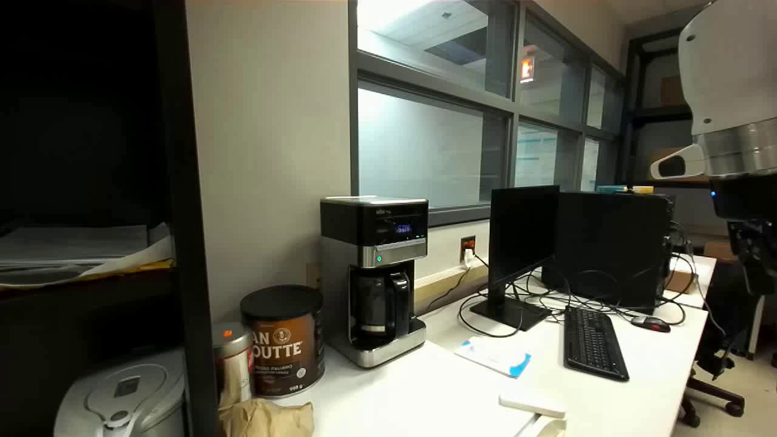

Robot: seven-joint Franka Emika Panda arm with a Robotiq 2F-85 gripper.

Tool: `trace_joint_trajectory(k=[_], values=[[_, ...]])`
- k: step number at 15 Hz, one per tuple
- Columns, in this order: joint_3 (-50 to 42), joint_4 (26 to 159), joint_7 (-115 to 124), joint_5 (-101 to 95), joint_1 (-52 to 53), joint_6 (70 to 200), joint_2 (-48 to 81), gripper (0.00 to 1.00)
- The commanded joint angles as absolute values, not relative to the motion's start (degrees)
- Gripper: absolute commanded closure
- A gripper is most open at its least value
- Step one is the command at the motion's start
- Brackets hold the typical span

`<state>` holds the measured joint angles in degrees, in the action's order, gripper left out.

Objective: Press a button on the machine

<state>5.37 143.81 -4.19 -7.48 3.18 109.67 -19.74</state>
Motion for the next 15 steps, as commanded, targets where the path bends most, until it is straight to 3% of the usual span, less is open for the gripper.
trace_joint_trajectory(k=[1,9,15], values=[[4.86,143.70,-4.03,-7.63,3.74,109.49,-19.71,0.00],[4.92,143.63,-4.16,-8.26,3.68,110.35,-19.46,0.00],[4.32,140.04,-9.68,-17.73,2.89,125.52,-12.15,0.00]])
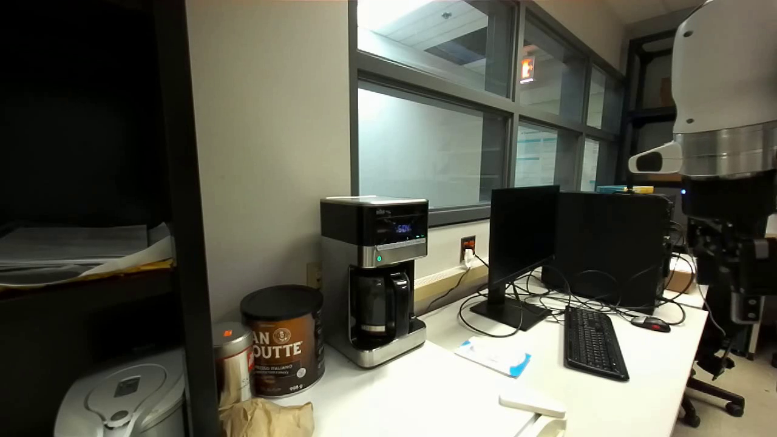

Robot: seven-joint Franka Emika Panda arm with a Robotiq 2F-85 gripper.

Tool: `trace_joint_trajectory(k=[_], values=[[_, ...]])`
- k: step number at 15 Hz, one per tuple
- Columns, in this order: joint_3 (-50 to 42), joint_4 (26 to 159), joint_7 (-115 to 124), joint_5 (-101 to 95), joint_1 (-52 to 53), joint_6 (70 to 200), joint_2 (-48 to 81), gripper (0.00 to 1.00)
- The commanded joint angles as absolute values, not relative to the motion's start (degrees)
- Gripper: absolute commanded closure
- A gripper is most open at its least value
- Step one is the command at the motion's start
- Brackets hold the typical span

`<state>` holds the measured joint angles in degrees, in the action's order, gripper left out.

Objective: Press a button on the machine

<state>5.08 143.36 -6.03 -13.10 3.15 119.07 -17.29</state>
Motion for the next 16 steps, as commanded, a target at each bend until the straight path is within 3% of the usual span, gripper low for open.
trace_joint_trajectory(k=[1,6,7,9,16], values=[[3.75,138.52,-11.71,-19.38,2.67,128.89,-10.15,0.00],[0.84,130.61,-23.27,-22.46,1.42,141.74,-1.03,0.00],[0.17,128.50,-27.06,-22.02,1.10,144.72,1.39,0.25],[-0.44,125.05,-33.47,-21.20,0.43,150.22,5.65,0.33],[2.93,116.95,-50.63,-16.69,-3.89,165.94,17.25,0.88]])
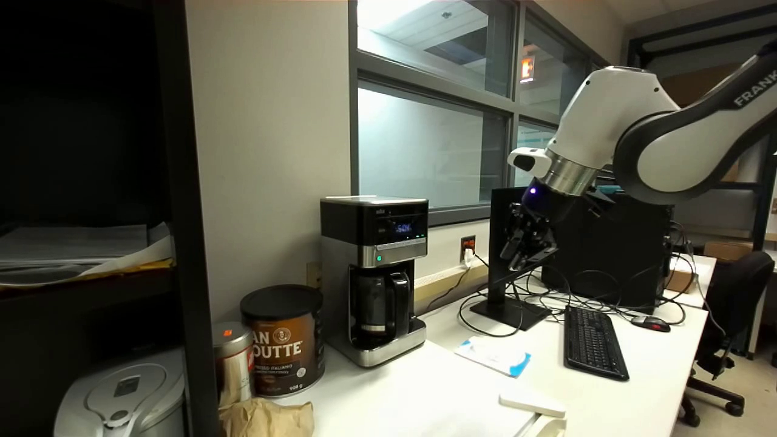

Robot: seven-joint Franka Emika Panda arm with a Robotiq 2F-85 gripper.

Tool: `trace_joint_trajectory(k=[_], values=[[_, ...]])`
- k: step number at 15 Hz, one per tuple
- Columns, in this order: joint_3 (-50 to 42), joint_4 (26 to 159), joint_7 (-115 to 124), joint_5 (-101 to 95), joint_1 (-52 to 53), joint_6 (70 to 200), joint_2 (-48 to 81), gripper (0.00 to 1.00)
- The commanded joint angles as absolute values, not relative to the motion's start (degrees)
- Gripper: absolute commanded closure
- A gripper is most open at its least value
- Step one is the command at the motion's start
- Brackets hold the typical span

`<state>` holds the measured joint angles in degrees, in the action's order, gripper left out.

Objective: Press a button on the machine

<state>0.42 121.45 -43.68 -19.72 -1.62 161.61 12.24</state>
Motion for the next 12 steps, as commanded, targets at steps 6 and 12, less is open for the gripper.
trace_joint_trajectory(k=[6,12], values=[[6.18,112.04,-58.41,-16.31,-7.25,177.19,23.69,1.00],[6.16,108.38,-60.60,-17.77,-8.11,185.81,27.56,1.00]])
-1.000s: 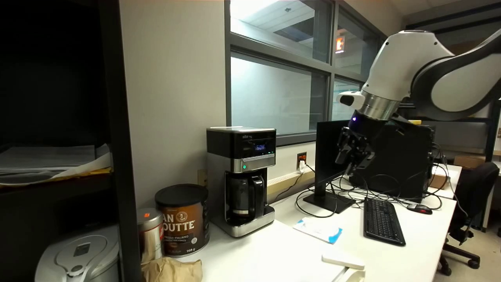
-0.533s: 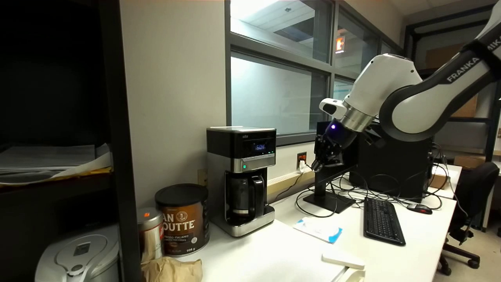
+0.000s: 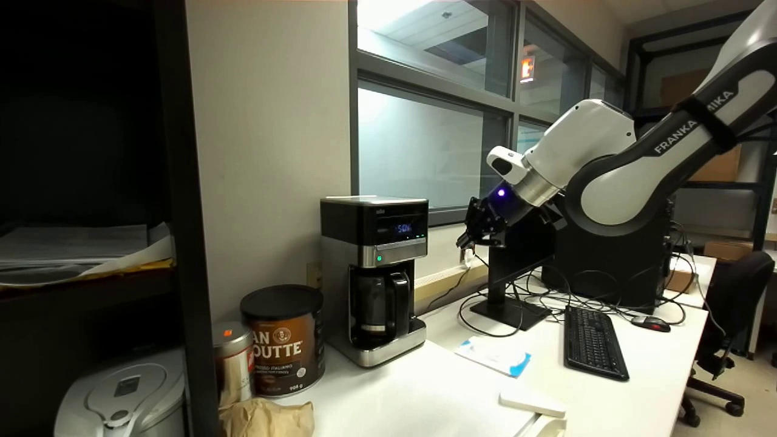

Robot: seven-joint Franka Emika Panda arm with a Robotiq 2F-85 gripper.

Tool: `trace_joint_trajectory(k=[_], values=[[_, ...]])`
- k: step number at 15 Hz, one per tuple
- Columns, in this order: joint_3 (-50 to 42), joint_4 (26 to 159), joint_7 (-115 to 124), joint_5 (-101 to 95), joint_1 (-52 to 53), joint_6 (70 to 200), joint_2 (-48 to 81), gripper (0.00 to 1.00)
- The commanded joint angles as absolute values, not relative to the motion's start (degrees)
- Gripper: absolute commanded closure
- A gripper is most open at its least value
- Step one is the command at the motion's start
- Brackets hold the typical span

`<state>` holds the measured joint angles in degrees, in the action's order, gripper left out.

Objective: Press a button on the machine

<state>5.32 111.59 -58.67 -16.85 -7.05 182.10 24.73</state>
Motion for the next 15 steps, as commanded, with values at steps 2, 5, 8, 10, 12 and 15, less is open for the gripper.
trace_joint_trajectory(k=[2,5,8,10,12,15], values=[[6.16,107.01,-60.61,-18.34,-8.10,187.91,28.93,1.00],[5.99,105.18,-60.36,-19.03,-7.70,189.74,30.82,1.00],[5.72,103.27,-60.15,-19.30,-7.17,190.62,32.88,1.00],[5.57,101.98,-60.05,-19.28,-6.86,190.68,34.02,1.00],[5.39,100.74,-60.01,-19.24,-6.65,190.74,34.94,1.00],[5.09,98.95,-59.98,-19.20,-6.42,190.81,36.13,1.00]])
